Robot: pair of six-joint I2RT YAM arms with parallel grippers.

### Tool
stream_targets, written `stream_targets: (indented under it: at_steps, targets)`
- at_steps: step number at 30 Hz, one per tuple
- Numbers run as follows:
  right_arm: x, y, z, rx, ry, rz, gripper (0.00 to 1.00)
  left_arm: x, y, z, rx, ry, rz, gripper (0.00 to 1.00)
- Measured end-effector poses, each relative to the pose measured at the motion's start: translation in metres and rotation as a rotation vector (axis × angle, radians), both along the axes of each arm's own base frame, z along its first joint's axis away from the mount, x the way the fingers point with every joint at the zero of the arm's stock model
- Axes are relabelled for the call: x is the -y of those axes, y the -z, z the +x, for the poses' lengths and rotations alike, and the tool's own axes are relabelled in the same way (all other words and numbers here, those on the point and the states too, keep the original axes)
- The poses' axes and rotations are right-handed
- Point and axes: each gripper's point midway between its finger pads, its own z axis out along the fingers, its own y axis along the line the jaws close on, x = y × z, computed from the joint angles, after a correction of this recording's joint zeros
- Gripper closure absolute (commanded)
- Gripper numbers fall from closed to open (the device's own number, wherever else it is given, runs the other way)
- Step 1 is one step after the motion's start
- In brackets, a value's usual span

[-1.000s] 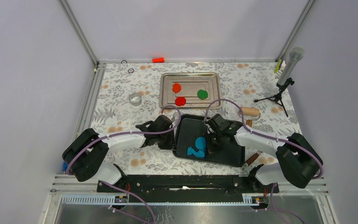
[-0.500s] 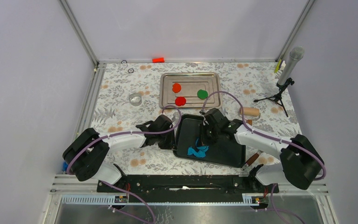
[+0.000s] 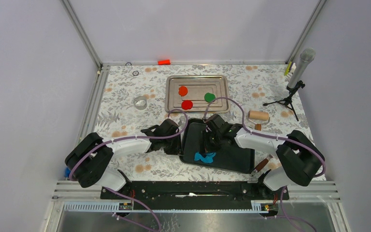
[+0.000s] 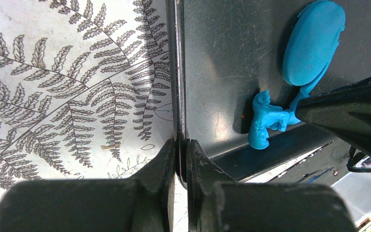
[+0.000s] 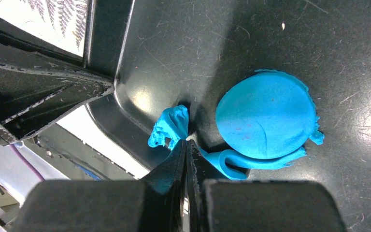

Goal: Roll out the dumpling wrappers from the dough
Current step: Remove the dumpling wrapper from the work surface.

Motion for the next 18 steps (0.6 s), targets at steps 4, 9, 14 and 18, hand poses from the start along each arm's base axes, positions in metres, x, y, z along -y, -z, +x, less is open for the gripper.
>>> stream_targets:
  at_steps: [4,9,14,18]
  targets:
    - [0.000,0.004,0.001,0.001,-0.003,-0.008,0.97,0.000,0.000,0.000,0.000,0.000,0.000,1.00]
    - [0.004,0.010,0.002,0.003,-0.001,-0.034,0.98,0.000,0.000,0.000,0.000,0.000,0.000,1.00]
    - [0.010,0.017,-0.003,-0.006,-0.006,-0.053,0.99,0.000,0.000,0.000,0.000,0.000,0.000,1.00]
    - [0.016,0.020,-0.009,-0.012,-0.010,-0.062,0.99,0.000,0.000,0.000,0.000,-0.001,0.000,1.00]
